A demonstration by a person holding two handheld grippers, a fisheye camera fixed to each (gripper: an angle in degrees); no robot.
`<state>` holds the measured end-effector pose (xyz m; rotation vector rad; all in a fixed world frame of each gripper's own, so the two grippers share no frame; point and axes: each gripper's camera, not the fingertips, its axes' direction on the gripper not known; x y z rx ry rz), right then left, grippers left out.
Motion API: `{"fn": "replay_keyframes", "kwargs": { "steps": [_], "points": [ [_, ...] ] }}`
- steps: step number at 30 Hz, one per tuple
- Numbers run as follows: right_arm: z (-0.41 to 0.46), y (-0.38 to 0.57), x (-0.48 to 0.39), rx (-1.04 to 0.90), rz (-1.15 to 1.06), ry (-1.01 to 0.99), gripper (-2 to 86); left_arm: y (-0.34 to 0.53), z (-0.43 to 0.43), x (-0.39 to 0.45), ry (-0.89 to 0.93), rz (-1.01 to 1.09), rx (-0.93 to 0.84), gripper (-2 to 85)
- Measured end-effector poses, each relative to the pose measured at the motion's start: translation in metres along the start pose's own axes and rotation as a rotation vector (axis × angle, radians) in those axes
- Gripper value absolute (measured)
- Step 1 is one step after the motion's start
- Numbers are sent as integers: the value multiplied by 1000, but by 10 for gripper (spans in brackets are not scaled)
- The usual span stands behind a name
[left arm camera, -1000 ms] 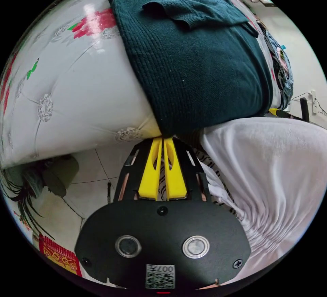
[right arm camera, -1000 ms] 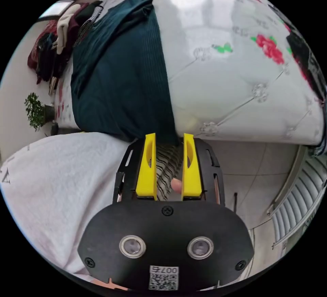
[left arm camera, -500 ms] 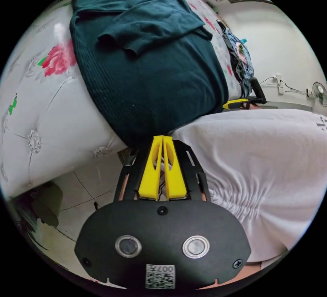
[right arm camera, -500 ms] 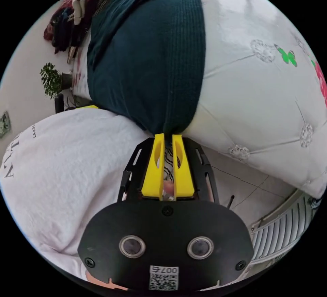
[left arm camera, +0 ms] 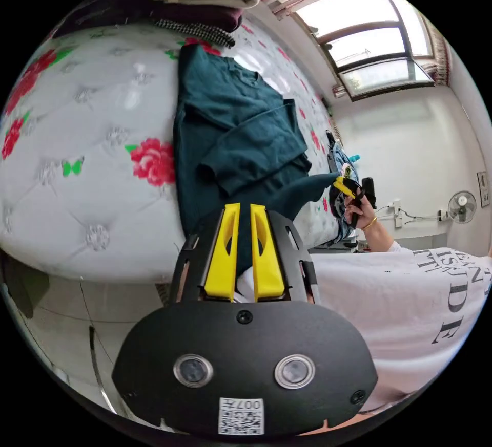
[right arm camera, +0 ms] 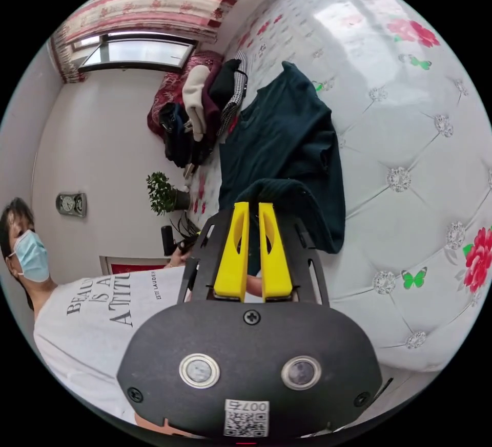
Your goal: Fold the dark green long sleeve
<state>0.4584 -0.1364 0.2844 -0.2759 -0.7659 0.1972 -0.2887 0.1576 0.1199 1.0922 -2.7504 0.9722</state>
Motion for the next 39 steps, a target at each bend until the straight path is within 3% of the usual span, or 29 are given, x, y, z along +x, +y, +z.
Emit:
{"fn": "replay_keyframes", "kwargs": {
  "steps": [4,8,15,20,25,28,35,39],
  "points": [
    [-1,12,15,47,53,-11,7,32,4,-2,40,-126,34,75],
    [0,11,38,93,154,-84,6,44,16,1,-15,-153,-38,94],
    [4,6,20,19,49,2,6,54,21,0,5,-213,-93,111],
    [0,19,19,5,30,-18,6,30,52,8,35,-195,-281,124],
    [-10,38,14,14,16,-41,6,5,63,30,-102,-86,-455,31],
    [-24,53,5,18,-31,-43,6,-2,31,43,-58,1,-361,17],
    [-69,100,-10,81,-102,-112,6,-13,-96,23,313,-7,23,6],
    [-92,134,-16,159,-108,-209,5,-20,-140,18,474,63,139,3]
  ]
}}
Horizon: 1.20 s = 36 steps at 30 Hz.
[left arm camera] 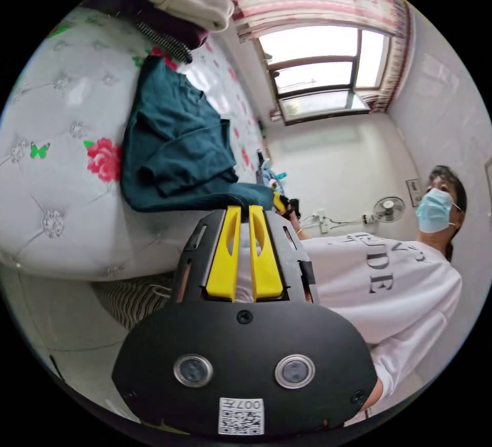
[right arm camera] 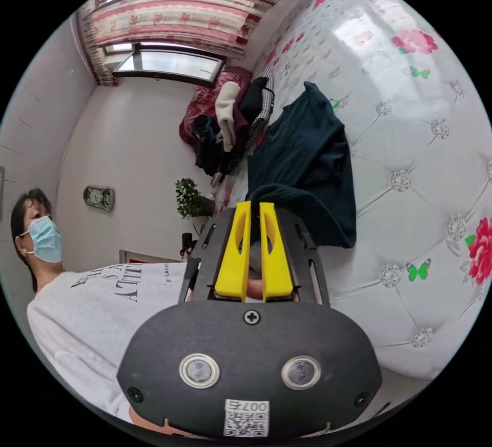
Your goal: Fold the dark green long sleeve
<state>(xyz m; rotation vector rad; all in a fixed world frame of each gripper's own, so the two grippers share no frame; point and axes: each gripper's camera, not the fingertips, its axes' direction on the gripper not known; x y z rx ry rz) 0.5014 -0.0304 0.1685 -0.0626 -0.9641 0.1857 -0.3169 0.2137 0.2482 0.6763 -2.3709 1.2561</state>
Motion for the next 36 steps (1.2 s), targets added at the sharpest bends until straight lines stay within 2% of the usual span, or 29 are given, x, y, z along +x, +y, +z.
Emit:
{"fn": "replay_keyframes", "kwargs": {
  "steps": [3,10,15,22,26,29,32,36],
  "points": [
    [-9,17,-9,54,0,-40,4,-9,-14,5,21,21,45,1],
    [17,-8,-27,29,-32,28,4,-64,-16,-14,-16,-113,122,-5],
    [47,-65,-61,34,-138,97,5,-126,-16,-4,-13,-68,125,-7],
    [85,-157,-79,54,-168,175,11,-240,-16,-11,-47,-80,143,1],
    [128,-226,-64,107,-161,270,27,-311,2,-41,-129,-195,212,40],
    [151,-251,-29,115,-55,312,42,-331,4,-68,-182,-317,332,74],
    [158,-241,-5,134,-7,309,54,-330,4,-79,-209,-321,368,77],
    [145,-185,19,169,56,389,72,-310,18,-70,-343,-239,241,70]
  ]
}}
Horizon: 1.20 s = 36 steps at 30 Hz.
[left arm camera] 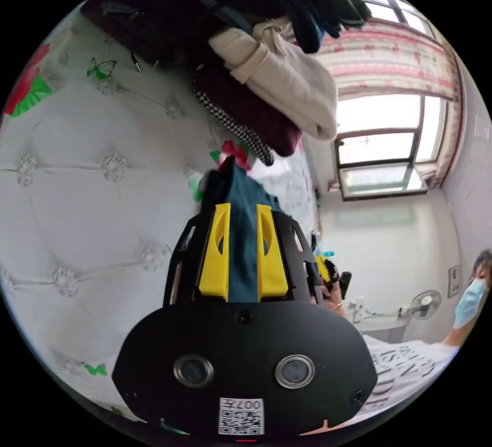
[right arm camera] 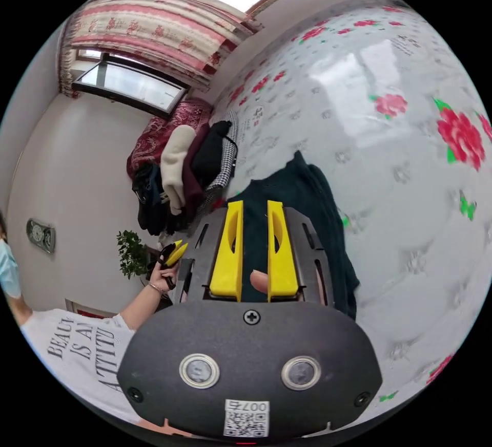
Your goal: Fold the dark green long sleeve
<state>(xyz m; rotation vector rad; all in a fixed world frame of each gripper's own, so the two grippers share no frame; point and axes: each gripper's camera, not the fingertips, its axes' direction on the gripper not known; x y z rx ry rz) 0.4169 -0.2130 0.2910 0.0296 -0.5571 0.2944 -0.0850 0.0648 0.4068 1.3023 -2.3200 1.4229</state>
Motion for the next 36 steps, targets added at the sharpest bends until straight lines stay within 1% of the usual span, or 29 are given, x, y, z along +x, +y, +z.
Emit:
{"fn": "replay_keyframes", "kwargs": {
  "steps": [1,3,6,8,9,11,13,15,16,17,19,22,24,25,27,28,30,31,33,34,36],
  "points": [
    [-4,9,6,4,26,9,75,14,-1,5,-35,32,-15,68],
    [-22,48,29,37,160,60,86,36,-1,15,-67,83,-28,64],
    [-36,87,53,56,323,103,98,65,15,44,-113,181,-123,62],
    [-33,100,62,46,376,97,103,81,46,78,-118,311,-244,68],
    [-26,102,68,21,396,66,105,85,56,87,-116,353,-273,69],
    [-13,98,73,3,407,25,107,98,98,117,-104,481,-392,73],
    [-3,90,73,21,414,36,104,105,129,128,-94,531,-443,72],
    [4,78,75,58,451,41,95,108,159,124,-139,502,-498,67],
    [5,76,76,66,475,45,93,105,167,121,-170,460,-474,55],
    [6,72,77,80,512,38,87,99,169,120,-153,434,-475,38],
    [7,61,73,69,500,16,79,92,170,124,-151,428,-509,40],
    [5,30,34,38,300,32,72,87,156,133,-169,495,-498,45],
    [11,3,-26,-13,39,33,67,85,141,130,-163,471,-470,45],
    [14,-4,-44,-32,-35,29,66,83,128,125,-137,430,-441,45],
    [35,-19,-123,-135,-347,0,63,82,109,116,-95,361,-391,44],
    [42,-19,-142,-167,-424,-10,63,83,95,110,-81,326,-351,44],
    [76,-9,-207,-311,-691,-71,62,85,75,103,-86,288,-291,43],
    [86,-3,-219,-349,-744,-84,63,87,62,97,-93,265,-252,43],
    [131,26,-251,-497,-883,-106,66,88,43,88,-104,225,-196,42],
    [144,33,-253,-533,-887,-107,67,88,33,81,-113,194,-164,42],
    [195,59,-248,-671,-843,-113,72,88,18,68,-123,136,-116,43]
  ]
}}
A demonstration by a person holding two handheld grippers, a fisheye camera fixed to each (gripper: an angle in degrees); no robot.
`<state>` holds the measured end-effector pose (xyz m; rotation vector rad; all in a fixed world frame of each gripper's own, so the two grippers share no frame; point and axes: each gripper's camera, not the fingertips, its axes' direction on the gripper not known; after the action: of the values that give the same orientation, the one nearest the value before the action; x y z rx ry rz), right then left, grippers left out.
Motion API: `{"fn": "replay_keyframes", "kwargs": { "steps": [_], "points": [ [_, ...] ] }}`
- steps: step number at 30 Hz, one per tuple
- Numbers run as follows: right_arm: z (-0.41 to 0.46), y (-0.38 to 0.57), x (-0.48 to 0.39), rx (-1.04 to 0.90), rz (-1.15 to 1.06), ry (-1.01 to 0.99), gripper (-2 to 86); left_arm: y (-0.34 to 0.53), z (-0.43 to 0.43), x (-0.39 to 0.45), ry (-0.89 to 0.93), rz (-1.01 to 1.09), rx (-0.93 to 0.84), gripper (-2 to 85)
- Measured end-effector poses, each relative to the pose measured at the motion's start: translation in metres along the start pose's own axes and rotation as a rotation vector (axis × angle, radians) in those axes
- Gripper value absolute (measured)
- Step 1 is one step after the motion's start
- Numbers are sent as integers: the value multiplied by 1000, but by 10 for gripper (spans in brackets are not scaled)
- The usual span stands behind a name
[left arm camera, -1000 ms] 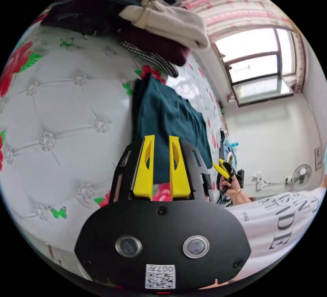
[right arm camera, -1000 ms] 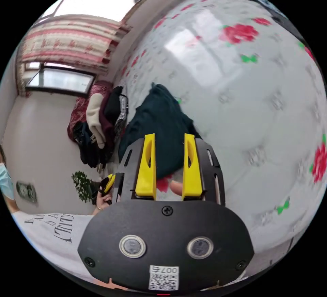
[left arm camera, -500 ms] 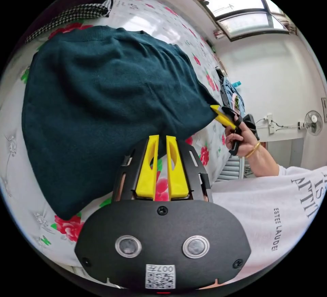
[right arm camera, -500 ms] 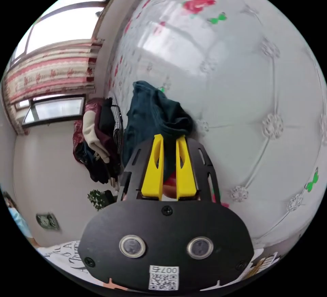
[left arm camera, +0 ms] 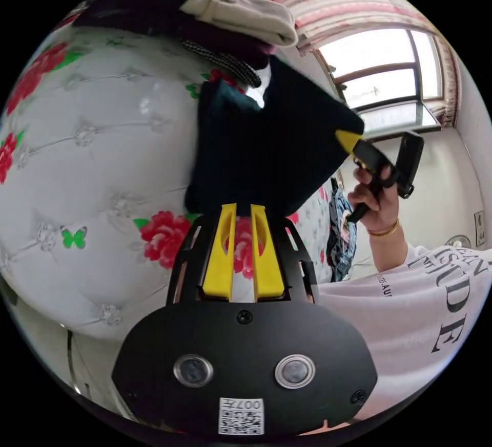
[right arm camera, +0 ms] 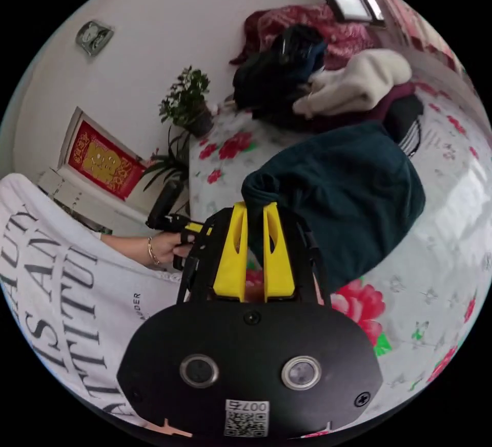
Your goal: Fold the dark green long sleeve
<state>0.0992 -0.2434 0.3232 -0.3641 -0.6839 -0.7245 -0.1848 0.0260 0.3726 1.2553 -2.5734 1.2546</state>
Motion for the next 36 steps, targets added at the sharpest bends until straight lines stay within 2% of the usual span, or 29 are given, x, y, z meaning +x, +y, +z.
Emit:
{"fn": "replay_keyframes", "kwargs": {
  "steps": [4,6,8,11,14,17,19,22,24,29,33,36],
  "points": [
    [48,4,21,-108,108,-172,79,1,-14,-30,9,-123,48,53],
    [31,17,38,-33,175,-197,84,-3,-16,-39,35,-151,61,65],
    [5,32,57,48,236,-131,87,-14,-14,-46,96,-160,67,88],
    [-39,67,109,174,470,-32,93,-36,-1,-47,206,-120,39,131],
    [-56,97,157,244,685,-67,100,-59,20,-45,285,-85,-10,164],
    [-39,105,183,209,771,-157,103,-79,46,-37,289,-48,-106,172],
    [-17,103,190,135,763,-293,102,-88,62,-31,251,-17,-178,166],
    [-9,114,196,181,795,-385,96,-95,78,-28,145,-40,-245,106],
    [-17,132,205,229,829,-484,90,-96,87,-24,170,-37,-268,86],
    [-58,185,190,246,858,-366,84,-91,152,52,56,183,-422,72],
    [-101,234,198,435,1006,-277,85,-106,219,106,54,230,-467,68],
    [-133,216,236,507,981,-184,85,-148,272,158,-12,357,-438,65]
  ]
}}
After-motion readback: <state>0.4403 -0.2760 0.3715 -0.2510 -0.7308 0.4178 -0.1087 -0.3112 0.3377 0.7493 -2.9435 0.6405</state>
